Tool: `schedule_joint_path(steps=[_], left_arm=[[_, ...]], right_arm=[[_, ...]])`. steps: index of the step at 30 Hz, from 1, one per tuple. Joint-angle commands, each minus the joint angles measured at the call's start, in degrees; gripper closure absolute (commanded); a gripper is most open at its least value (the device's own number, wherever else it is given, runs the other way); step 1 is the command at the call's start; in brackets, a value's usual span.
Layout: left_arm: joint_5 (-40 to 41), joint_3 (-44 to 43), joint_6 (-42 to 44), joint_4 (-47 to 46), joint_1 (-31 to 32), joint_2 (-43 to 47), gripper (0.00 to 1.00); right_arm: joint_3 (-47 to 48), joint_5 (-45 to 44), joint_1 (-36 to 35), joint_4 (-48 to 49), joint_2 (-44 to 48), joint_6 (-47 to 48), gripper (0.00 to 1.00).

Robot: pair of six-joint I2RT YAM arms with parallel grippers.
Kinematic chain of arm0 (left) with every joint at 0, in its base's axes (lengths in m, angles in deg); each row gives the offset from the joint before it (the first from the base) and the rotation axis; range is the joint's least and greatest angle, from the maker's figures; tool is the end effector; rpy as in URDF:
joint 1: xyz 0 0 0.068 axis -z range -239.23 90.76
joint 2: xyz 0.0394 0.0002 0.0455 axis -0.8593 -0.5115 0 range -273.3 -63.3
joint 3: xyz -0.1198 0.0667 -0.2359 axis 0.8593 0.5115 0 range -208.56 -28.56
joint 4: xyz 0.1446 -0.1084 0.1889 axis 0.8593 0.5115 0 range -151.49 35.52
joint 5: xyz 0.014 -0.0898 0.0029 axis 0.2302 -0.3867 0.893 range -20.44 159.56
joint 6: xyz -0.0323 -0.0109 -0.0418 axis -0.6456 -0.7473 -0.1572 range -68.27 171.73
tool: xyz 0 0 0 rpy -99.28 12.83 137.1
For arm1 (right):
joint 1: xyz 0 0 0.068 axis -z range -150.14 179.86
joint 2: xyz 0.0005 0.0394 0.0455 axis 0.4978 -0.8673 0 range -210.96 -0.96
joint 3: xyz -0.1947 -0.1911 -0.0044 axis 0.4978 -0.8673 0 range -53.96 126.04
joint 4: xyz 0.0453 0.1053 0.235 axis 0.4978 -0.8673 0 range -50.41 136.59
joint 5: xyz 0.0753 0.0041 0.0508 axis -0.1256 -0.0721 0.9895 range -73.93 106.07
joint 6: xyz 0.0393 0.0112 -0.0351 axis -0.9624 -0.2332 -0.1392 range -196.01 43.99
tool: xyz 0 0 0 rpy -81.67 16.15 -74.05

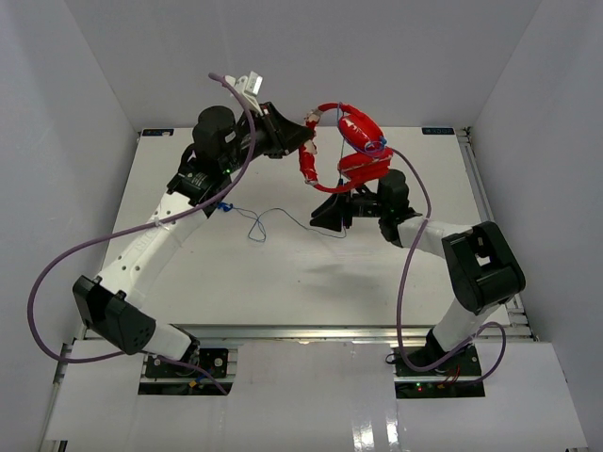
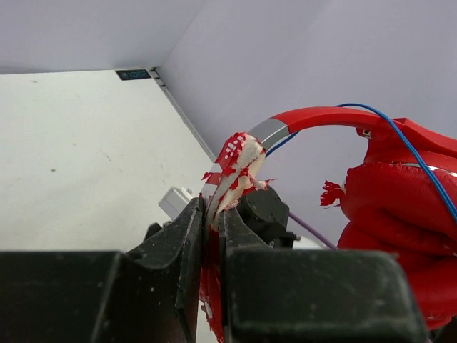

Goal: Wrap the headphones

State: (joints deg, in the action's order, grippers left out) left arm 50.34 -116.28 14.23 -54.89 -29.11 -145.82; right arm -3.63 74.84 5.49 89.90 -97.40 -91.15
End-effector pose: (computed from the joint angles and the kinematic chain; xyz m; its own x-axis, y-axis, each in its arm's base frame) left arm 0.2810 -0.1765 0.4546 -0.4785 -0.3870 -0.7882 0.5889 0.5244 -0.6149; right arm 0.3110 0.1741 0.2364 -0.3021 0.0119 -0.9532 -0.9458 0.1210 0.3013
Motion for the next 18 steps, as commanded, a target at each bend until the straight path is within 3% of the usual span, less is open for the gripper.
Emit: schedule_joint_path(steps=[1, 11, 18], left_arm=[[14.31, -3.05, -1.75, -1.67, 0.19, 7.46, 1.00], [27.66, 1.10, -1.15, -6.21, 0.10, 12.90, 1.00], [33.44, -1.26, 1.19, -8.48, 0.09, 11.78, 1.00]], right_arm=[[-6.68, 1.20, -1.37, 12.91, 3.65, -3.86, 0.56], [-10.10, 4.55, -2.15, 18.07, 4.83, -5.37, 0.53], [-11.25, 4.82, -4.28, 15.73, 7.17, -2.01, 0.73]])
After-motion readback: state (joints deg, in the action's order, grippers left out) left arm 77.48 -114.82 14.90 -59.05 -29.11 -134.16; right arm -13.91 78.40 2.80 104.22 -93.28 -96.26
